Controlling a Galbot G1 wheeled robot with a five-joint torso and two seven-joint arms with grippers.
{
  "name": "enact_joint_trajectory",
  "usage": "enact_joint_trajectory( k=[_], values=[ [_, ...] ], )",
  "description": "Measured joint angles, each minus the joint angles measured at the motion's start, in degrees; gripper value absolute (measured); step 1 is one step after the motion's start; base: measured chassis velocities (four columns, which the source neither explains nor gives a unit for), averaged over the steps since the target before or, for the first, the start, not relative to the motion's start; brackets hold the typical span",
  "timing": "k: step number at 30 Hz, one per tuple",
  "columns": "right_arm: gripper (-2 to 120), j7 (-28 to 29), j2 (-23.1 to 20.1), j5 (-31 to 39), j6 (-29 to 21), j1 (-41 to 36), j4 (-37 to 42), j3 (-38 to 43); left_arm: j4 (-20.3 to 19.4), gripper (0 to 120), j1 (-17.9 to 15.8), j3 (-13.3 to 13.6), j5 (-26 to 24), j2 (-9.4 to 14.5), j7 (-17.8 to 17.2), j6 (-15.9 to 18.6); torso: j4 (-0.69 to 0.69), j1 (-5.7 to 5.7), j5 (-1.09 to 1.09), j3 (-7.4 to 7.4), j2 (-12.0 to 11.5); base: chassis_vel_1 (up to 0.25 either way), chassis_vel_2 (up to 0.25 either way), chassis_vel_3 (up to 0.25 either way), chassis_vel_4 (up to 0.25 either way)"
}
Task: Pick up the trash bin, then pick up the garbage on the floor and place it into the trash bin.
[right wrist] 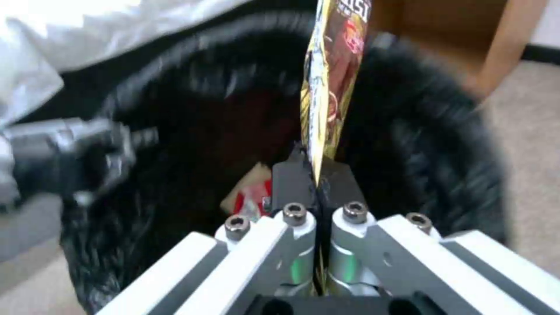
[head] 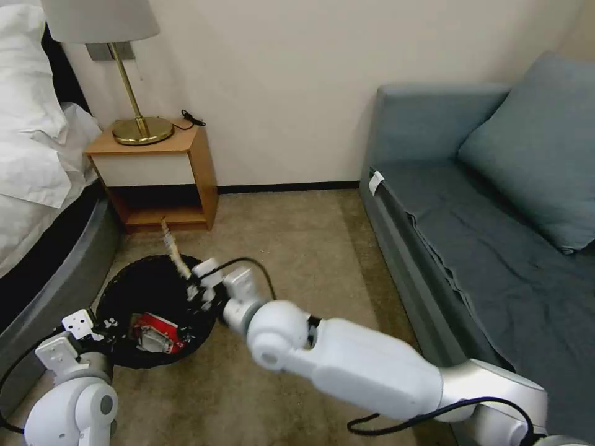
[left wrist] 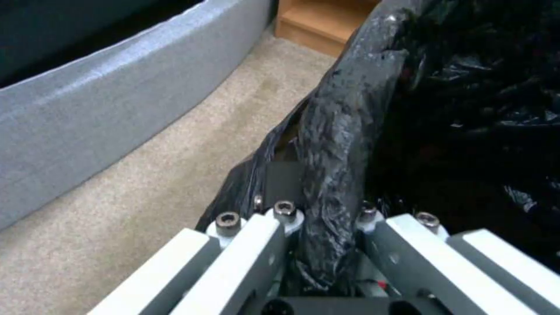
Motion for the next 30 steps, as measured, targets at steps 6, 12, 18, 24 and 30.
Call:
enact_joint_trajectory(
  k=[6, 12, 18, 24, 30],
  values=[
    [0, -0.1, 3.8, -2.1, 2.5, -0.2, -8.8, -3.4, -0.5, 2, 0.1, 0.4, -0.5, -0.4, -0.1, 0.2, 0.0, 0.0, 0.0, 0.0, 0.0, 0.0, 0.0, 0.0, 0.0],
    [0, -1.0, 4.6, -3.1, 3.8, -0.2, -11.0, -4.4, -0.8, 2, 0.1, 0.5, -0.7, -0.4, -0.1, 0.3, -0.01, 0.0, 0.01, 0.0, 0.0, 0.0, 0.0, 0.0, 0.0],
    [18, -2.0, 3.3, -3.8, 4.2, 0.2, -9.1, -4.0, -0.4, 2, -0.1, 0.5, -0.8, -0.3, -0.1, 0.4, -0.01, 0.0, 0.01, 0.0, 0.0, 0.0, 0.0, 0.0, 0.0],
    [40, -2.1, 2.0, -3.8, 4.2, 0.4, -7.3, -3.0, -0.3, 2, -0.2, 0.6, -0.8, -0.3, -0.2, 0.4, -0.01, 0.0, 0.01, 0.0, 0.0, 0.0, 0.0, 0.0, 0.0],
    [64, -1.8, 1.9, -3.8, 4.3, 0.2, -6.3, -2.3, -0.3, 2, -0.2, 0.6, -1.0, -0.2, -0.2, 0.4, -0.01, 0.0, 0.01, 0.0, 0.0, 0.0, 0.0, 0.0, 0.0]
  ],
)
